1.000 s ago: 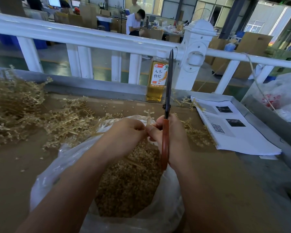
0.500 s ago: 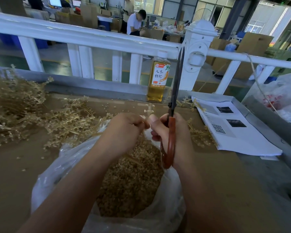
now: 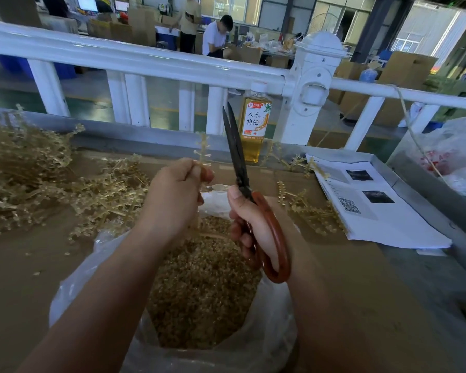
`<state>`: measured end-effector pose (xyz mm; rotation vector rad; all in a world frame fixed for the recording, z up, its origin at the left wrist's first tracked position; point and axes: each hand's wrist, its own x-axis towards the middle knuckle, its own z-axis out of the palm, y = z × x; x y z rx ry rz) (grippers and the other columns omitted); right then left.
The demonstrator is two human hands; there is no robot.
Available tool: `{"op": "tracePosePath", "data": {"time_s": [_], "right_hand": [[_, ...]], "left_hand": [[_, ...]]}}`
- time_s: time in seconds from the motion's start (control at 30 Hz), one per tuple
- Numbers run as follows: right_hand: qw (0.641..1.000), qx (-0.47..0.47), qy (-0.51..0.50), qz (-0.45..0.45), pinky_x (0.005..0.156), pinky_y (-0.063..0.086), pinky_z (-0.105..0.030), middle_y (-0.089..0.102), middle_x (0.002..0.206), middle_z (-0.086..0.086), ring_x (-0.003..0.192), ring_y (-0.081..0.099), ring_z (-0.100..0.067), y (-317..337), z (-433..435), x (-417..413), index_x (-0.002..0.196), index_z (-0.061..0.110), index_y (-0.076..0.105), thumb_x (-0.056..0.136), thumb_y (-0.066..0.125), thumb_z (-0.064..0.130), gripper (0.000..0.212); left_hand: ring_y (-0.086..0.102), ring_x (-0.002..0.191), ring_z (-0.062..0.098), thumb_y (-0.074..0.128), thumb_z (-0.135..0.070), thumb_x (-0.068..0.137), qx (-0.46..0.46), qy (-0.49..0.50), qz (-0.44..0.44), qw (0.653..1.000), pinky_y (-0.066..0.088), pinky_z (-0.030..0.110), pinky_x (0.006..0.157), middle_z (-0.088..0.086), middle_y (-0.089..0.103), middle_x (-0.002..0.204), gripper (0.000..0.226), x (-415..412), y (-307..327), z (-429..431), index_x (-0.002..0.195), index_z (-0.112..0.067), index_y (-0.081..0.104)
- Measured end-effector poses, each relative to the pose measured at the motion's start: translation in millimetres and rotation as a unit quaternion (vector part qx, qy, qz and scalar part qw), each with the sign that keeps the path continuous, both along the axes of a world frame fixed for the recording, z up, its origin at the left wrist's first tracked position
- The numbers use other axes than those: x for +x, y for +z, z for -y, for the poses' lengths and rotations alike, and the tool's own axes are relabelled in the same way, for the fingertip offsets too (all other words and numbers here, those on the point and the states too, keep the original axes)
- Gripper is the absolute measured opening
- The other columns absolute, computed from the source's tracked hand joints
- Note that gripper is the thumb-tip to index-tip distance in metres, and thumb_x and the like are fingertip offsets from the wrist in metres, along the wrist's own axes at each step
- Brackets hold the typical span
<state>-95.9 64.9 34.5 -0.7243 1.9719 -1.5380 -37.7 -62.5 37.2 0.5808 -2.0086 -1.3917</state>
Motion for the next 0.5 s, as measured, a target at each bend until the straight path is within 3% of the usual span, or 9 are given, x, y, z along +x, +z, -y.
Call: {"op": "tracePosePath", "data": {"time_s": [0.13, 0.27, 0.37, 0.5], "right_hand": [[0.997, 0.056, 0.044, -0.003, 0.044, 0.037, -0.024, 0.054, 0.055, 0.006, 0.043, 0.043, -0.011, -2.2, -0.5, 0.1, 0.073, 0.032, 0.048, 0.089, 0.042, 0.058, 0.031], [0.988, 0.124, 0.089, -0.006, 0.051, 0.038, -0.024, 0.052, 0.067, 0.004, 0.051, 0.043, -0.009, -2.7, 2.3, 4.0, 0.075, 0.035, 0.044, 0.088, 0.036, 0.062, 0.032], [0.984, 0.139, 0.11, 0.01, 0.051, 0.037, -0.025, 0.051, 0.066, 0.003, 0.052, 0.041, -0.012, 1.8, 0.9, 4.7, 0.076, 0.033, 0.044, 0.09, 0.035, 0.059, 0.031], [0.98, 0.148, 0.128, 0.032, 0.052, 0.036, -0.026, 0.048, 0.066, 0.001, 0.052, 0.039, -0.011, 5.5, -1.2, 6.4, 0.077, 0.026, 0.046, 0.092, 0.037, 0.055, 0.034]], "left_hand": [[0.044, 0.053, 0.013, 0.035, -0.015, 0.1, 0.015, 0.044, -0.04, 0.998, 0.037, 0.028, 0.056, 0.005, 0.065, 0.077, 0.036, -3.0, 0.5, 3.3, 0.071, -0.021, 0.057], [0.06, 0.07, 0.017, 0.035, -0.018, 0.1, 0.025, 0.074, -0.052, 0.996, 0.041, 0.03, 0.066, 0.001, 0.064, 0.077, 0.034, -4.0, -0.4, 7.5, 0.075, -0.023, 0.056], [0.059, 0.067, 0.016, 0.035, -0.021, 0.1, 0.01, 0.072, -0.039, 0.997, 0.041, 0.031, 0.063, -0.003, 0.063, 0.068, 0.029, -4.2, -1.6, 7.2, 0.08, -0.022, 0.056], [0.05, 0.052, 0.009, 0.038, -0.022, 0.099, 0.003, 0.055, -0.022, 0.998, 0.038, 0.028, 0.05, -0.001, 0.063, 0.064, 0.022, -5.1, -3.3, 8.5, 0.095, -0.008, 0.054]]}}
